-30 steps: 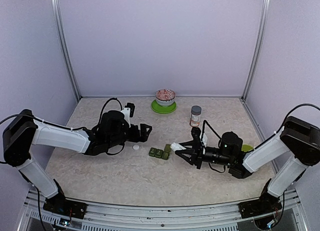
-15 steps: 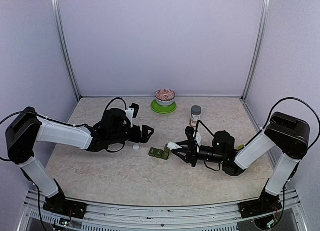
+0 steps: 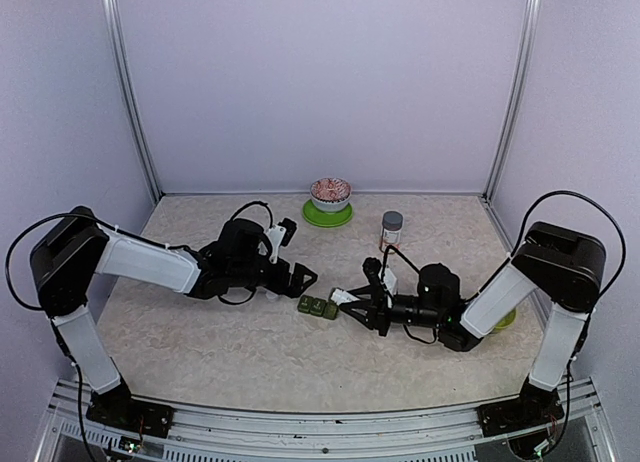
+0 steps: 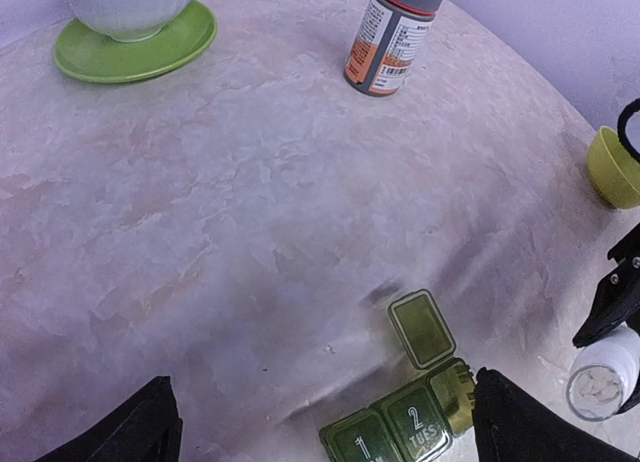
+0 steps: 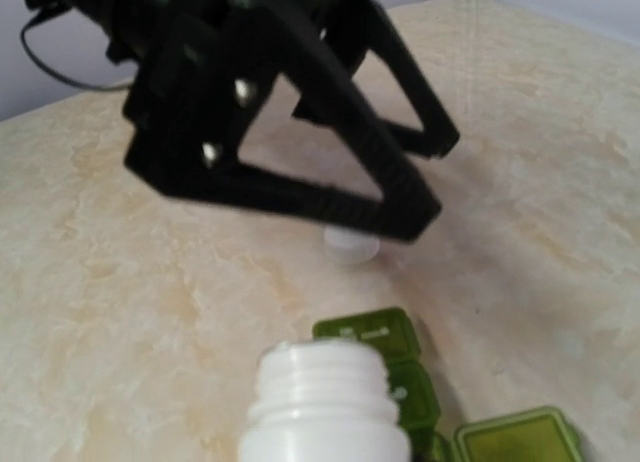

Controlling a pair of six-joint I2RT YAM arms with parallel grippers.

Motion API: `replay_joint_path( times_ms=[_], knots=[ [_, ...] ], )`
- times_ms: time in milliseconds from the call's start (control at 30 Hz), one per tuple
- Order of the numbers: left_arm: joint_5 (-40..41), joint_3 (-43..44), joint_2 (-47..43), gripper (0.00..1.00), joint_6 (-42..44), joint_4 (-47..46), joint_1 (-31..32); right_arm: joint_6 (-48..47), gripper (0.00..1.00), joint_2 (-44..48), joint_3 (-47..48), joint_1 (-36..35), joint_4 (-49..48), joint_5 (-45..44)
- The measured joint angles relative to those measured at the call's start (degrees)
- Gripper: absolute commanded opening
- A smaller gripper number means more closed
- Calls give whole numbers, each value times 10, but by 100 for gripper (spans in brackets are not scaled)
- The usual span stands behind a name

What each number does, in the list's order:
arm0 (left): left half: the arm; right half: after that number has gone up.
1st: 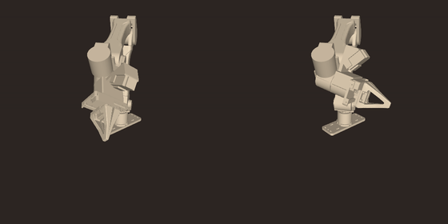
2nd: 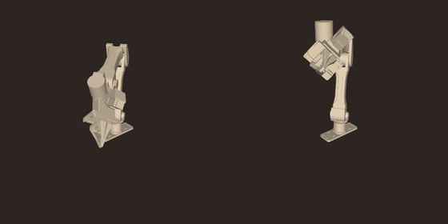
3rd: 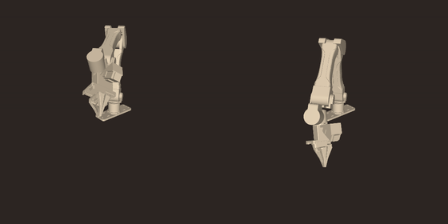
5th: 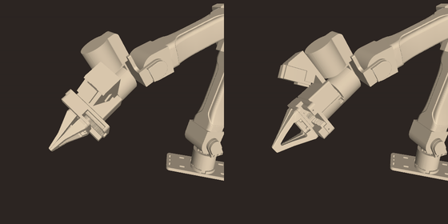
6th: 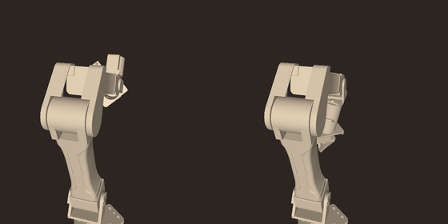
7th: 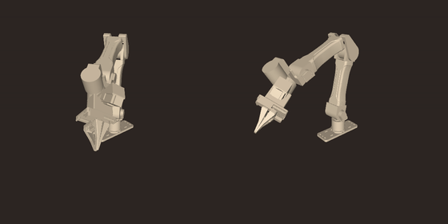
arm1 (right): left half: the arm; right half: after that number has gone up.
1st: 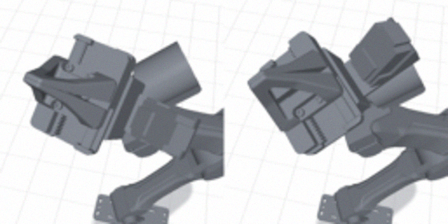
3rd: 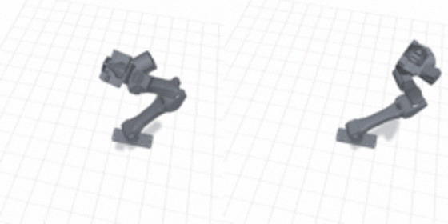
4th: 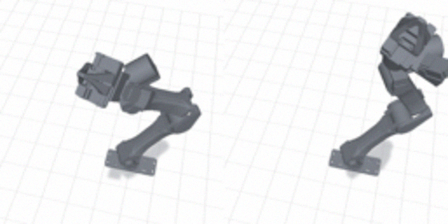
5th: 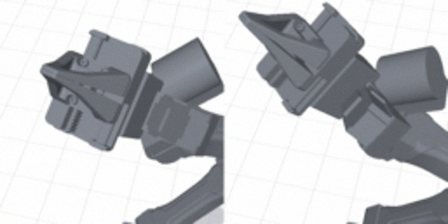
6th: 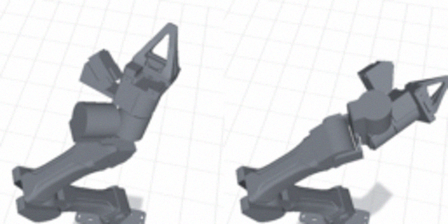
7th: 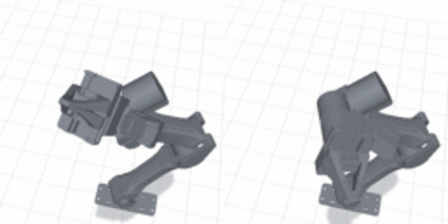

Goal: Sort the pills into containers
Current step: Pour the pill into the compartment of the pill container.

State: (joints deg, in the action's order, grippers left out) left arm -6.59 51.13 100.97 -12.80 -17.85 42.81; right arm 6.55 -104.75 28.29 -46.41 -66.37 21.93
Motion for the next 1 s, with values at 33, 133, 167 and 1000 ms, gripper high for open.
replay_joint_path(
  times_ms=[33, 133, 167, 1000],
  knots=[
    [-5, 0, 1, 99, 2, -4, -2, 0, 24, -3, 0, 0, 1, 1],
    [-17, -2, 6, 99, 3, -20, -5, 2, 24, -10, 0, 1, 1, 1],
    [-21, -3, 9, 99, 3, -27, -6, 2, 24, -11, 0, 1, 2, 1],
    [-65, -28, 33, 99, -3, -57, -10, 4, 24, -34, 22, 1, 51, -3]
  ],
)
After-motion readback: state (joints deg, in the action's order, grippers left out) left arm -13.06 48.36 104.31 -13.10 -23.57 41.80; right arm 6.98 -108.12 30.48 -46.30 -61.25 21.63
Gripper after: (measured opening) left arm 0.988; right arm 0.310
